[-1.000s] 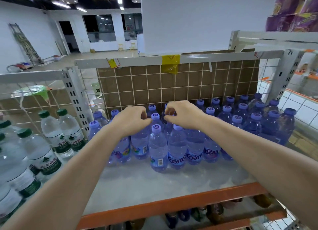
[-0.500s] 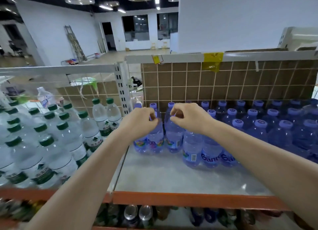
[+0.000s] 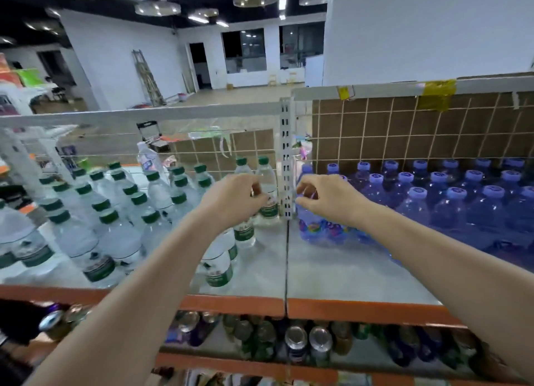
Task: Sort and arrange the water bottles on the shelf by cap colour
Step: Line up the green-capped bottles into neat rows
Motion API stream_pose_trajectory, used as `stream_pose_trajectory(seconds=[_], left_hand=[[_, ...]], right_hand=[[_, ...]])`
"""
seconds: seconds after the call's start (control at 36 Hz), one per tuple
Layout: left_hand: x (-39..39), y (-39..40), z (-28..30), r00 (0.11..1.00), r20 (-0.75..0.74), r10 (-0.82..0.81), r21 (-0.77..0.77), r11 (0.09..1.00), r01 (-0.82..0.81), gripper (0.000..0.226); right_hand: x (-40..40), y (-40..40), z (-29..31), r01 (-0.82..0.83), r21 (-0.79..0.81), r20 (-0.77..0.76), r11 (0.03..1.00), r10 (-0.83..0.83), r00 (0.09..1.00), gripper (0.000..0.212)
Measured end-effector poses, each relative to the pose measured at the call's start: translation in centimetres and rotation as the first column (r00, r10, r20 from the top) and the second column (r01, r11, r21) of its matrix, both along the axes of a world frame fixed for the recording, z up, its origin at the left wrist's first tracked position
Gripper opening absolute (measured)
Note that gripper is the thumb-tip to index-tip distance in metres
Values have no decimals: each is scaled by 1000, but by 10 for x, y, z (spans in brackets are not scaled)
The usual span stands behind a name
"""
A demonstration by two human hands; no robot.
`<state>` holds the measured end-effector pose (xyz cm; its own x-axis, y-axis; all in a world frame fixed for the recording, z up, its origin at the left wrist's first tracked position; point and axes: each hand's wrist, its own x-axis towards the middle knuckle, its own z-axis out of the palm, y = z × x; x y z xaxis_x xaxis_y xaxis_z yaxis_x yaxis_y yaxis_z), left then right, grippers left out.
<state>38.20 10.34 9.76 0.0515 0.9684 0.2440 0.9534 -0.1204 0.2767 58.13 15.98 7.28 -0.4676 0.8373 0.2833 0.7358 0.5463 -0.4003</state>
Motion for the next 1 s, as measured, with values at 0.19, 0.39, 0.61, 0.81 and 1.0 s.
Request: stream_pose_trajectory(seconds=[0.19,0.39,0.61,0.81,1.0], left_hand=[[-63,-12,11,1000,-20,0,-14,1000,0,19],[-113,0,17,999,-28,28,-19,999,-29,21],[-157,36,16,993,-69,91,-25,995,-93,24],[-186,87,19,984,-125,128,-37,990,-133,32],[-193,140,15,989,-103,103,-148,982,-117,32]], right_hand=[[-54,-11,3,52,-11,5,999,-52,999,17],[-93,-5,9,54,-57,30,997,-53,998,20],[-127,34,9,61,-85,93,995,-53,994,25],[-154,77,7,58,-123,184,991,-35,982,42],[-174,108,4,-17,-168,254,986,60,965,45]])
